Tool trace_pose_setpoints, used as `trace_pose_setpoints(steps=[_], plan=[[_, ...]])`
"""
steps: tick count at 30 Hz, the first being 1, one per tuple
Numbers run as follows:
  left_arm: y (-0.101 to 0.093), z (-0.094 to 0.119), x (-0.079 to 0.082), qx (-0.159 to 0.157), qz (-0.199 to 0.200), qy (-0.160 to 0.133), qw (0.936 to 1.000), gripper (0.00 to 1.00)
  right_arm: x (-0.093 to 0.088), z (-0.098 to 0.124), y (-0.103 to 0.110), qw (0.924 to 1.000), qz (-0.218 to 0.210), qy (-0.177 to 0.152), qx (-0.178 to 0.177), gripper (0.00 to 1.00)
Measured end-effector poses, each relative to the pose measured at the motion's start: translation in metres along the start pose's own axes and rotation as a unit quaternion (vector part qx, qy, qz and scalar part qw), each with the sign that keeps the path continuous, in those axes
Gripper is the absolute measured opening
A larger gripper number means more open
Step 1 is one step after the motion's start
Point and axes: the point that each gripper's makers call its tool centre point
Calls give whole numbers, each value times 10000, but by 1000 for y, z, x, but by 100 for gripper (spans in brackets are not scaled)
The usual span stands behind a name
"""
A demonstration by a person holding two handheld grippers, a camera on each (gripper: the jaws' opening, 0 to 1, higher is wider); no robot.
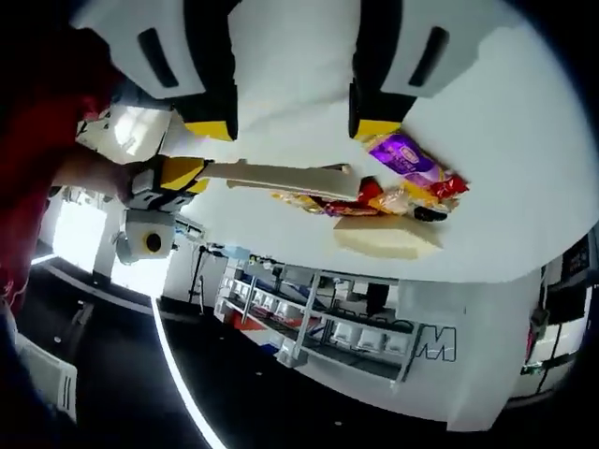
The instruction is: Place the target food into the container with the food tongs after gripping and lifting it, then release it inside without dropping or visibly crushing the food.
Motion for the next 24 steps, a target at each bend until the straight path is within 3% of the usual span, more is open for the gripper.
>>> trace_pose_setpoints(steps=[2,5,6,8,10,15,20,24], plan=[[-10,0,6,-262,181,-130,9994,49,7,1,9,9997,98,-182,152,0],[-35,1,14,-909,767,-283,9925,49,20,5,25,9978,-5,-450,477,0],[-40,1,14,-993,684,-239,9924,47,22,6,27,9974,6,-491,532,0],[-47,0,18,-1007,427,-358,9934,44,25,7,33,9962,-71,-538,680,0],[-50,-1,21,-1066,486,-417,9922,43,26,7,37,9951,-140,-578,784,0],[-71,1,34,-1565,650,-595,9837,40,39,14,51,9886,-352,-865,1184,0],[-83,4,52,-1783,691,-926,9772,43,60,25,65,9745,-785,-1315,1638,0],[-92,6,64,-1873,550,-993,9757,43,66,30,69,9697,-912,-1440,1751,0]])
Point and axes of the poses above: the point that each gripper's makers call its tool centre point, and the gripper's own axes: z roughly backward along the fingers, y roughly to its left, x roughly out of its top
